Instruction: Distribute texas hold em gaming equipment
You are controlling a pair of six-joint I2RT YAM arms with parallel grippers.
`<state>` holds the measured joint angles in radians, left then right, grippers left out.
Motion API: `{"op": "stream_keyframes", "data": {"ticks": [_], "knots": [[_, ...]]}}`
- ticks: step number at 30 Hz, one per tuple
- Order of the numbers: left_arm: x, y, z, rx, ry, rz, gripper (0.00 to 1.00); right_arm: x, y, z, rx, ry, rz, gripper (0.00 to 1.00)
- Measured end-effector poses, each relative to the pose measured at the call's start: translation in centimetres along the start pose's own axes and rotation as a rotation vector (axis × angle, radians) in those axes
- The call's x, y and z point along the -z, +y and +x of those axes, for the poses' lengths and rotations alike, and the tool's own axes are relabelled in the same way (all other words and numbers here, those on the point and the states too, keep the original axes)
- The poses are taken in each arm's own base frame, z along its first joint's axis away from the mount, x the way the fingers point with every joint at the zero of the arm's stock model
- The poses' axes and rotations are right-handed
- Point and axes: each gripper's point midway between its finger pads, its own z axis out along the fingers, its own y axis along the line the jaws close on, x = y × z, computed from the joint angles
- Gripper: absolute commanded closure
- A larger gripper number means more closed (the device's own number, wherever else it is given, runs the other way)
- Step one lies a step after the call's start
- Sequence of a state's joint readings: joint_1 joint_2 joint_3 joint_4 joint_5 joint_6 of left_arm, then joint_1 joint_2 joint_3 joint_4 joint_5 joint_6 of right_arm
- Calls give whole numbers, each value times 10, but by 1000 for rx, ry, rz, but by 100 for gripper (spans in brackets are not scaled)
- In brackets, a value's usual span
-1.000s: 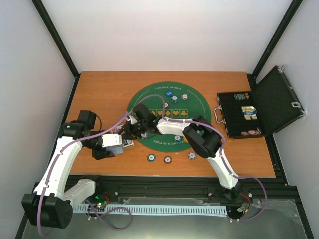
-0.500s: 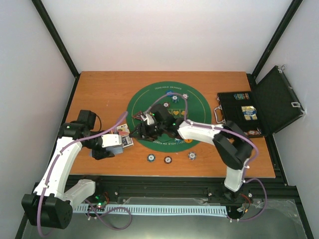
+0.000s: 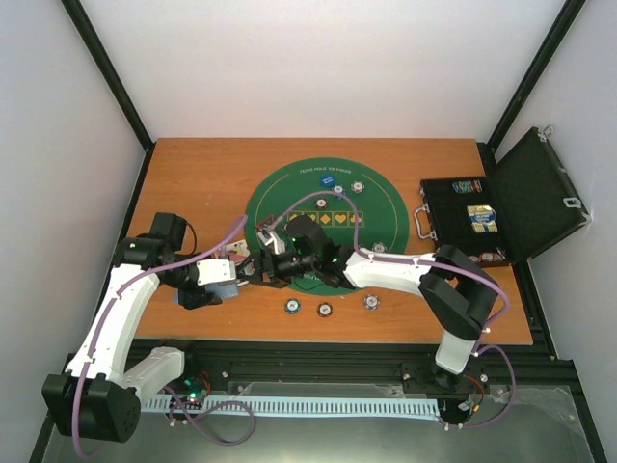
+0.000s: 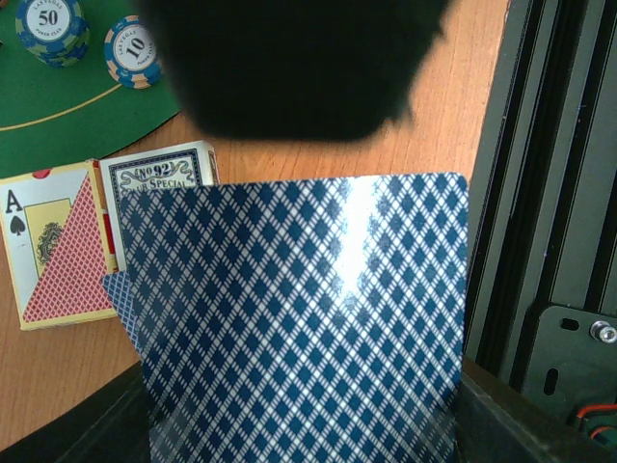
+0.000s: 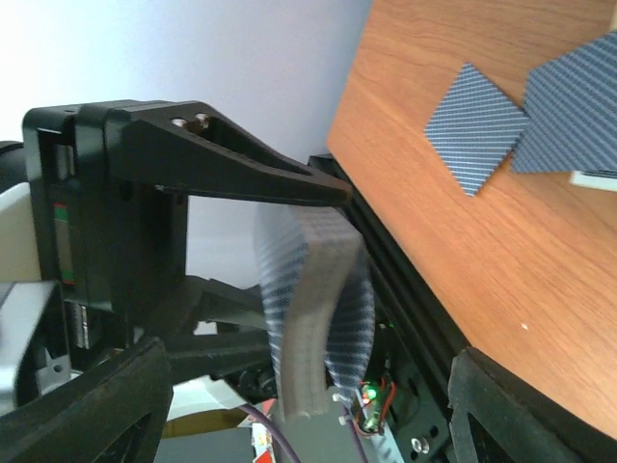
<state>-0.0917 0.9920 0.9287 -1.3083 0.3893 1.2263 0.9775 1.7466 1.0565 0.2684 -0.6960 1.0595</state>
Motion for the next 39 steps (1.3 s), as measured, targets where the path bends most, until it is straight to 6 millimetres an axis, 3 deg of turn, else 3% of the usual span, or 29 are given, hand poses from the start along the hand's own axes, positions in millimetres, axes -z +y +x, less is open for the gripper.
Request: {"op": "stream_keyframes", "data": {"ticks": [6,15,21,27,35,39], "knots": [[0,0,0,0,0,0,99,-21,12,0,18,30,-35,23],[0,0,0,0,0,0,99,-51,0,8,-18,90,-32,27],[0,0,0,0,-1,0,99,-61,-6,10,-31,106,-28,31],[2,1,-1,-2,-3,-5,99,-56,-12,5,-33,98,-38,33],[2,3,-2,-4,-5,-9,99,-33,-15,0,-15,69,-34,40],[2,2,-2,-3,-5,-8,99,-29,-14,-2,-6,60,-22,51]]}}
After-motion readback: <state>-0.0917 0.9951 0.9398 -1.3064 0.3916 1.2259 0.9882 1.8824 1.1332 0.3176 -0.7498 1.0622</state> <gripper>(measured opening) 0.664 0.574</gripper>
